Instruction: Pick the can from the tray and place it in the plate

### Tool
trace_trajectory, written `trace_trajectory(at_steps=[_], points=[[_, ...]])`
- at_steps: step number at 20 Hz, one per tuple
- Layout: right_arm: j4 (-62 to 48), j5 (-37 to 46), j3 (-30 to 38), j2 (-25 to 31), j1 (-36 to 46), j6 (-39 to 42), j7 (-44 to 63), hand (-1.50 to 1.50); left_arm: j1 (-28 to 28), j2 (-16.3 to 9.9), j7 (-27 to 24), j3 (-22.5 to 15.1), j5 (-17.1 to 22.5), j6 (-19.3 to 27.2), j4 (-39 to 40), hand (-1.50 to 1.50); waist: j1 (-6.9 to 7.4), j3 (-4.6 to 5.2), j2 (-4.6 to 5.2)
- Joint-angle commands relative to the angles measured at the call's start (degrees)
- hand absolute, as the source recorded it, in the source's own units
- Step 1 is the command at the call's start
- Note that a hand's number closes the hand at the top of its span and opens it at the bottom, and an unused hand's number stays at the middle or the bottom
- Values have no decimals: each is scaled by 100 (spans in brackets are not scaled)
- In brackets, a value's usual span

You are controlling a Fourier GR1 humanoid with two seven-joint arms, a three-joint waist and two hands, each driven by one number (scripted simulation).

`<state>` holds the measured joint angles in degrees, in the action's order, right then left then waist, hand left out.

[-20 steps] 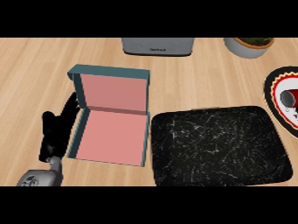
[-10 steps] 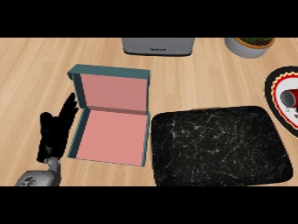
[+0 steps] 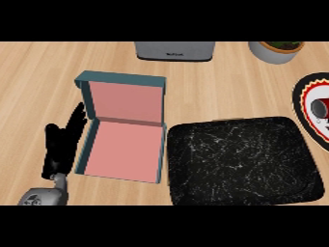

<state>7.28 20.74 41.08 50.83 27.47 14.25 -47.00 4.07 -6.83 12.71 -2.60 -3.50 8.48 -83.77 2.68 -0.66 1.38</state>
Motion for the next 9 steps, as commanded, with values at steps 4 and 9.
trace_trajectory(at_steps=[4, 9], points=[[0, -93, 127, 177, -225, -127, -14, -150, -19, 33, 11, 3, -52, 60, 66, 0, -17, -8, 12], [15, -34, 81, 209, -245, -257, 95, -150, -27, -69, 32, 25, 38, -109, -59, 0, 27, -10, 2]])
